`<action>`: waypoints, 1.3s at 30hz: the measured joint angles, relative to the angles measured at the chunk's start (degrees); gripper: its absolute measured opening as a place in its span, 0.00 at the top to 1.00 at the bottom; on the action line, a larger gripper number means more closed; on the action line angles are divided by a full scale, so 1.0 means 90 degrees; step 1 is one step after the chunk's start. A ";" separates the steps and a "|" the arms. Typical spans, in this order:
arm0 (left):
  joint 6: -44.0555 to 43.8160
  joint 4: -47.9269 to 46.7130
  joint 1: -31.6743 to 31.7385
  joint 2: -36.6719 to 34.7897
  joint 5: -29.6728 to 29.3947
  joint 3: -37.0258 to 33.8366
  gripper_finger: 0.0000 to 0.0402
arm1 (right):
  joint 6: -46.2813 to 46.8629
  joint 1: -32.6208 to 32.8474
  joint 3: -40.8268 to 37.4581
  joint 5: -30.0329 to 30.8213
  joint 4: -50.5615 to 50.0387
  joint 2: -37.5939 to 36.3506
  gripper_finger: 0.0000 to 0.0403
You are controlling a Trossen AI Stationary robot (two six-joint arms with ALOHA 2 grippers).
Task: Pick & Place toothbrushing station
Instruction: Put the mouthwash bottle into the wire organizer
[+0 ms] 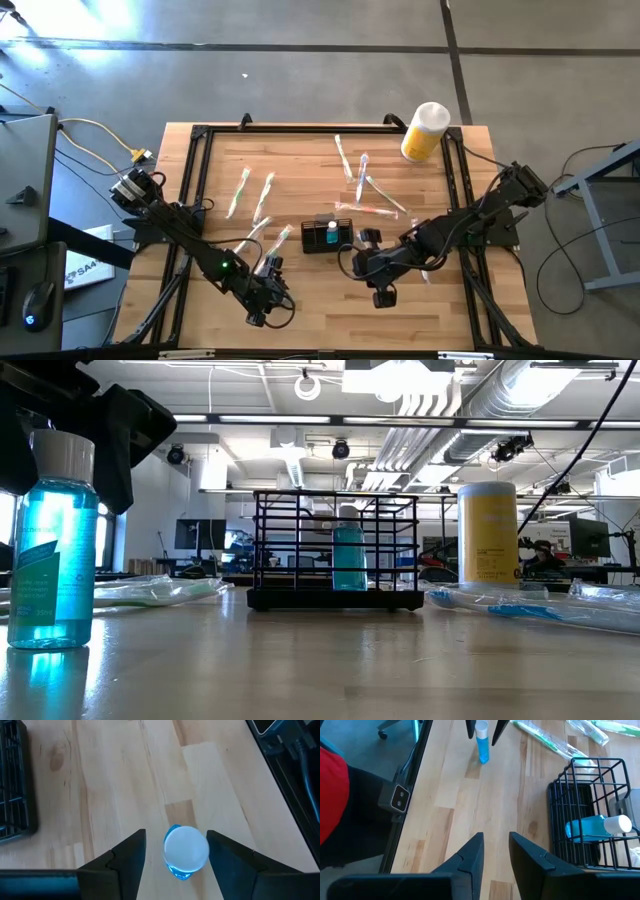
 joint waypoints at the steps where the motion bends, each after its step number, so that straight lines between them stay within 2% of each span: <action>1: 0.0026 0.0010 0.0000 0.0000 -0.0022 0.0000 0.50 | -0.0002 0.0000 0.0000 0.0000 0.0001 0.0000 0.79; 16: -0.0052 0.0015 0.0002 0.0000 -0.0063 0.0000 0.51 | -0.0068 0.0000 0.0000 0.0000 0.0003 0.0000 0.79; 20: -0.0087 0.0000 0.0002 0.0000 -0.0010 0.0000 0.58 | -0.0097 0.0000 0.0000 0.0000 0.0003 0.0000 0.79; 26: -0.0072 0.0002 0.0002 0.0000 0.0020 0.0000 0.78 | -0.0216 0.0000 0.0000 0.0000 0.0003 -0.0002 0.79; 39: -0.0043 0.0001 0.0002 0.0000 0.0010 0.0000 0.78 | -0.0223 0.0000 0.0000 0.0000 -0.0050 -0.0002 0.79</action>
